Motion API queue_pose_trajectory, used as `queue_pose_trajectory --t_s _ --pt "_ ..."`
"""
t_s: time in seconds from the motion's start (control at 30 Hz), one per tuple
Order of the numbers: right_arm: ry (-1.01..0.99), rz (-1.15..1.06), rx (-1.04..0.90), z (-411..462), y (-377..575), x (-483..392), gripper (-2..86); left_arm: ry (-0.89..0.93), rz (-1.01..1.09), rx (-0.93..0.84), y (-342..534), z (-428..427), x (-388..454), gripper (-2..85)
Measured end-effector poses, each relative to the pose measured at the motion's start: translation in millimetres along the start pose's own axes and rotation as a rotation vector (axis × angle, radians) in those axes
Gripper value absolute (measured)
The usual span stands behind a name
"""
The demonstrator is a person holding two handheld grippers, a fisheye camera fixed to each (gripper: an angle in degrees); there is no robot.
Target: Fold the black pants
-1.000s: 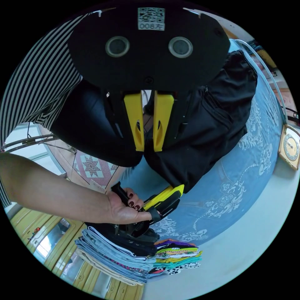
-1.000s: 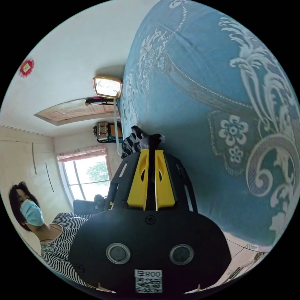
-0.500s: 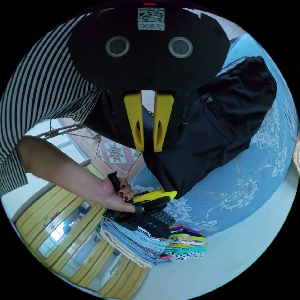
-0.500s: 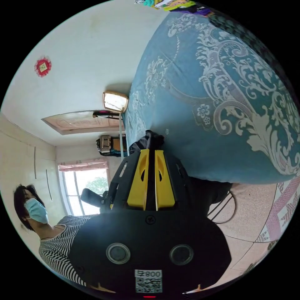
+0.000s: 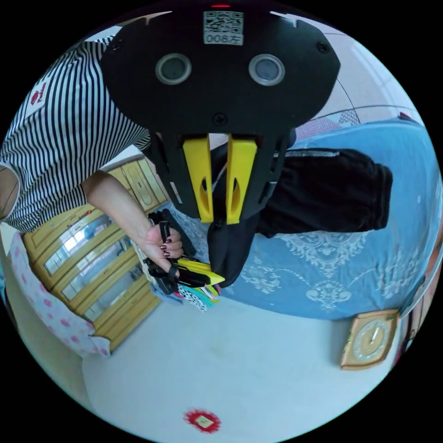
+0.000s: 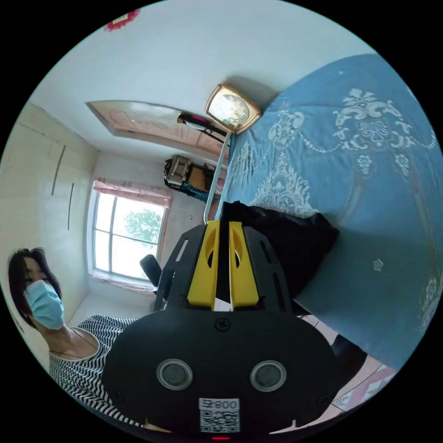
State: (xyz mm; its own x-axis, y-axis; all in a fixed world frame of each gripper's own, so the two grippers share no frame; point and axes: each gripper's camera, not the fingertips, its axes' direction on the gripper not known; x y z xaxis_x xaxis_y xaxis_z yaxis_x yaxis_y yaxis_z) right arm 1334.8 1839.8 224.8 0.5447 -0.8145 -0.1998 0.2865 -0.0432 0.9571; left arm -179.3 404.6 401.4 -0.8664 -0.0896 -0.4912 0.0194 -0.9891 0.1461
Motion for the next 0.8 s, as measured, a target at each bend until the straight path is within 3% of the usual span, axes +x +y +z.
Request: queue_pose_trajectory --t_s 0.37,0.8 --pt "0.090 0.027 -0.224 187 -120 -40 2.8 -0.084 -0.323 0.048 26 -139 -174 5.1" --pt "0.146 0.044 -0.390 306 -200 -72 2.4 -0.079 -0.554 0.119 50 -239 -293 5.1"
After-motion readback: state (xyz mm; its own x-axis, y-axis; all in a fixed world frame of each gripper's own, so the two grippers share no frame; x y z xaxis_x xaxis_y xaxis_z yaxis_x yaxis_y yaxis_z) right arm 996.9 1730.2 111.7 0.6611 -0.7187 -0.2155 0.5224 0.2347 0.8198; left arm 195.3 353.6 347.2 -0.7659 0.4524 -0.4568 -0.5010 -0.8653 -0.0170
